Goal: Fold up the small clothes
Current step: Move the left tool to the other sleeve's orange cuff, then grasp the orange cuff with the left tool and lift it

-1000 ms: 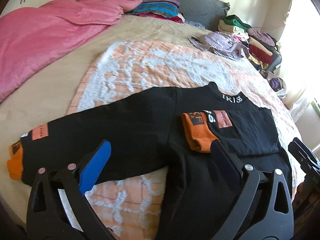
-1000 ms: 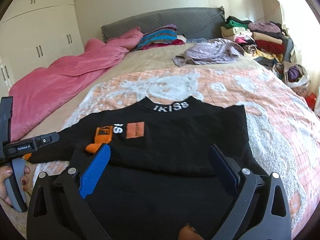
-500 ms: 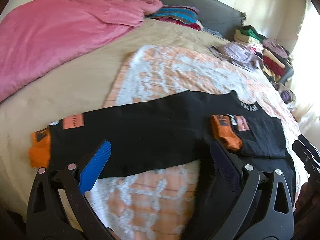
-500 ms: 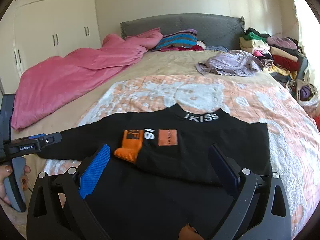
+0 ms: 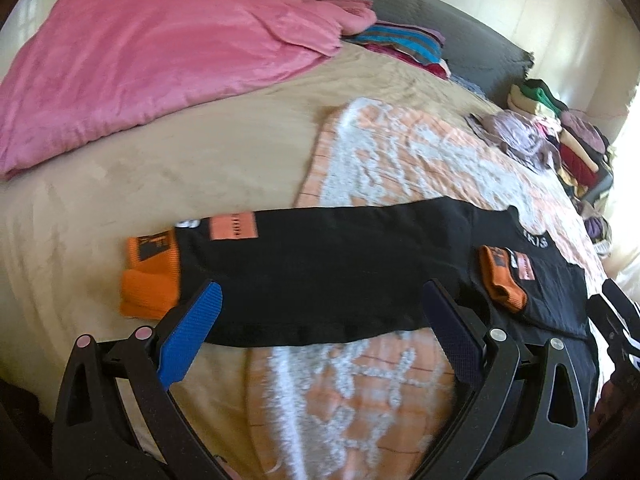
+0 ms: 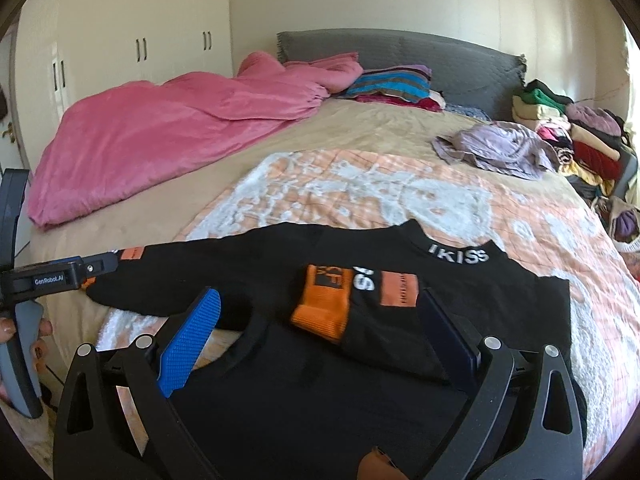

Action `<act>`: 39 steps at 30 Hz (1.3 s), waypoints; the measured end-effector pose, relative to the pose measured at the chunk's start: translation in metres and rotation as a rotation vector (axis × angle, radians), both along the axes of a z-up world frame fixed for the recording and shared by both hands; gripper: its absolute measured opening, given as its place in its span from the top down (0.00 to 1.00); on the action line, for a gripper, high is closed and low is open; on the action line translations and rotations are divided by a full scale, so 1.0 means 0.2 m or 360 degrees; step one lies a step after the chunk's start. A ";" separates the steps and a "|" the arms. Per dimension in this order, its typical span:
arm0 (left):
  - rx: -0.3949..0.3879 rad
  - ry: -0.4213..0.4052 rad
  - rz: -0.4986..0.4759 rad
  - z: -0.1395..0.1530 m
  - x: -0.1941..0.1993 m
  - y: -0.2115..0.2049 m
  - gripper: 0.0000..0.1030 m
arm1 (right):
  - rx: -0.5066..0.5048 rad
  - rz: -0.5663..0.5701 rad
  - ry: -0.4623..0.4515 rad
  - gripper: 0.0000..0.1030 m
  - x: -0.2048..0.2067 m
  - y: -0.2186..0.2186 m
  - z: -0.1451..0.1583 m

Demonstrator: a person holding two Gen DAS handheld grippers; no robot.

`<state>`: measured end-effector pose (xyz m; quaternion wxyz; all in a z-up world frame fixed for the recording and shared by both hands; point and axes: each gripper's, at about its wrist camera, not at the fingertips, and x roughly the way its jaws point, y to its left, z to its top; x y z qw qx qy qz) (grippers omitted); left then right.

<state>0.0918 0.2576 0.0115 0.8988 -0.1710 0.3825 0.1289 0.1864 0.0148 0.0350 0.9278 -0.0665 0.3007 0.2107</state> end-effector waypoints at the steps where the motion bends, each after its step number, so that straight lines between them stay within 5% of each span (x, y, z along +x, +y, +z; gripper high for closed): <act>1: 0.0003 0.0005 0.0022 0.00 -0.01 0.02 0.09 | -0.0004 0.0007 -0.0002 0.05 0.00 0.01 0.00; 18: -0.0057 0.0062 0.0364 -0.09 -0.20 0.42 0.09 | -0.0040 0.0197 0.0025 0.05 -0.01 0.28 -0.04; 24: -0.0170 0.0056 0.0384 -0.17 -0.22 0.51 0.11 | -0.0044 0.0252 0.0056 0.05 -0.01 0.37 -0.08; 27: -0.0279 0.0060 0.0391 -0.26 -0.20 0.53 0.33 | -0.0024 0.0260 0.0086 0.05 -0.02 0.38 -0.10; 34: -0.0236 0.0021 0.0405 -0.29 -0.13 0.49 0.41 | 0.0014 0.0240 0.0161 0.05 -0.03 0.36 -0.16; 39: -0.0244 -0.0010 0.0431 -0.30 -0.10 0.50 0.75 | 0.0028 0.0208 0.0181 0.05 -0.03 0.30 -0.18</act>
